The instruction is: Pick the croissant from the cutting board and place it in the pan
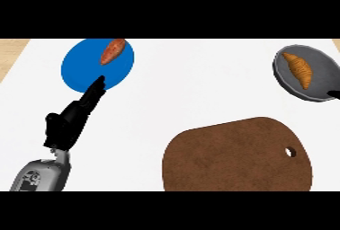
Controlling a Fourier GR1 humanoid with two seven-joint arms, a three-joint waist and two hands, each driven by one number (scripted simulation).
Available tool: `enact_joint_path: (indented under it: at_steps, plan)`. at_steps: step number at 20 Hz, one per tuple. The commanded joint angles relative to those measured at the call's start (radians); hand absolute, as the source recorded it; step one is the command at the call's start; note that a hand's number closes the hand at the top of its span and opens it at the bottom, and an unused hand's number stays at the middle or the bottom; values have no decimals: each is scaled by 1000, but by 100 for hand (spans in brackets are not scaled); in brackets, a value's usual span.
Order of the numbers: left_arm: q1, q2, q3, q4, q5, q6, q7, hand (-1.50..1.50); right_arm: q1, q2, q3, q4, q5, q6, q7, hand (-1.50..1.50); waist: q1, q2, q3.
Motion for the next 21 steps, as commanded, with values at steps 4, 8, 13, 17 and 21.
enact_joint_path:
  at_steps: [4, 8, 13, 17, 21]
  plan:
    - [11, -27, -3, 13, -15, 16, -7, 0, 107, -7, -22, -11, -37, 84, -167, -150, -16, -9, -2]
    - [-44, -32, -1, -37, -14, 28, 99, 0, 137, -10, -25, -6, -52, 134, -207, -150, -18, -12, -2]
    - [14, -4, 24, -33, 9, -22, 50, 0, 229, 18, -11, -5, -53, 150, -304, -150, -19, -14, -2]
    - [52, -23, 5, -95, -31, 9, 75, 0, 289, 33, 1, -33, -76, 190, -346, -150, -33, -22, -5]
    - [1, -56, 7, 26, -51, 14, 12, 0, 272, 55, 14, -30, -80, 119, -320, -150, -33, -18, -4]
